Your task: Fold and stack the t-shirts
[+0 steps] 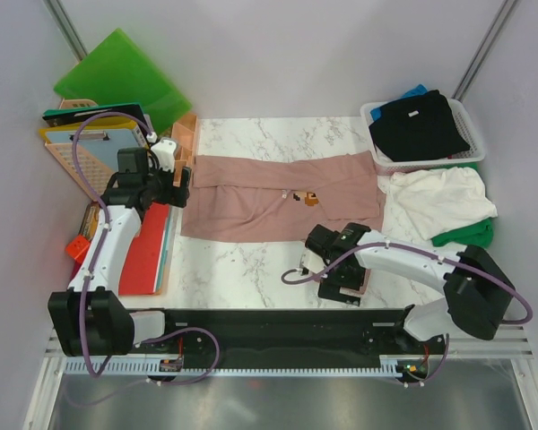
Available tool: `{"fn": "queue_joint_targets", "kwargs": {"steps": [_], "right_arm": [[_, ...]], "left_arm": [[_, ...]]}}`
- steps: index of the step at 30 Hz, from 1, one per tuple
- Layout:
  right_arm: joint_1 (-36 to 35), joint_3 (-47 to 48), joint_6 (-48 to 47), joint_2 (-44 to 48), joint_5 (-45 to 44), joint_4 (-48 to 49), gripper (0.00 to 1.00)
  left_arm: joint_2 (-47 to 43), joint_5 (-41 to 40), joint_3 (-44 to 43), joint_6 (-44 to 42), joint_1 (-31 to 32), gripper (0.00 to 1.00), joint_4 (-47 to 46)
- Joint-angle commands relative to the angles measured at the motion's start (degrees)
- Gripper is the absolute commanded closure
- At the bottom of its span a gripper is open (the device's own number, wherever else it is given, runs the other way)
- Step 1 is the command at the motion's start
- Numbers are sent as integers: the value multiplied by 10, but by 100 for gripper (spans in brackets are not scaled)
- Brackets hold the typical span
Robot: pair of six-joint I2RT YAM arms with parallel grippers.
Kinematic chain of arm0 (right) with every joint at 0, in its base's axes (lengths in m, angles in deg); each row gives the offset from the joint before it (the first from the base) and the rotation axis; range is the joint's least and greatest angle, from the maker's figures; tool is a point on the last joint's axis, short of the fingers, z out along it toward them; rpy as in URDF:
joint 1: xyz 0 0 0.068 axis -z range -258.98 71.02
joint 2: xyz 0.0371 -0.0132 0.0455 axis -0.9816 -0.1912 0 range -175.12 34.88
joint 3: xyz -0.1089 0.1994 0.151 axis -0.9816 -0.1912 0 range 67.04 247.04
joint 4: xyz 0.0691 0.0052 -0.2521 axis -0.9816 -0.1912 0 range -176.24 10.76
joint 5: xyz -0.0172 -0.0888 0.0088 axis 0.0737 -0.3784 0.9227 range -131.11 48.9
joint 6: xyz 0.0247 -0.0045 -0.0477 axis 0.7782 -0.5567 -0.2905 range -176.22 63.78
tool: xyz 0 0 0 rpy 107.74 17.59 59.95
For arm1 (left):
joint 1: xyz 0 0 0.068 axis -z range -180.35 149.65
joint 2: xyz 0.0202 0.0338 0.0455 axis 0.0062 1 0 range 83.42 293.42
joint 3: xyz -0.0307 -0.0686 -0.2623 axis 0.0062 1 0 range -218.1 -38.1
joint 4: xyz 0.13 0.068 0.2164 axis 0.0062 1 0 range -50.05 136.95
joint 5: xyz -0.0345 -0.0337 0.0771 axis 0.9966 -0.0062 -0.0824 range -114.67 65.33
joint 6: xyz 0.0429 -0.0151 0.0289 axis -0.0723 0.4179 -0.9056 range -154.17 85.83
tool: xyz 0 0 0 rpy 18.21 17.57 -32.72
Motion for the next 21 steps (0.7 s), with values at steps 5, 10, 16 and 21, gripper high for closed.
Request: {"fn": "queue_joint_targets", "kwargs": {"steps": [5,10,16,21], "right_arm": [[-32,21,42,-76,-23,33,2],[-33,38,39,-97,-27,39,14],[-33,49,34,-107,-43,46,36],[-32,48,35,-113,-42,42,37]], "left_arm": [[-1,-17,-31,-21,0,0,-13],[-11,-21,-23,-26,0,0,-14],[-13,-21,-19,-28,0,0,-14],[-14,-26,-26,-34,1,0,-13]]}}
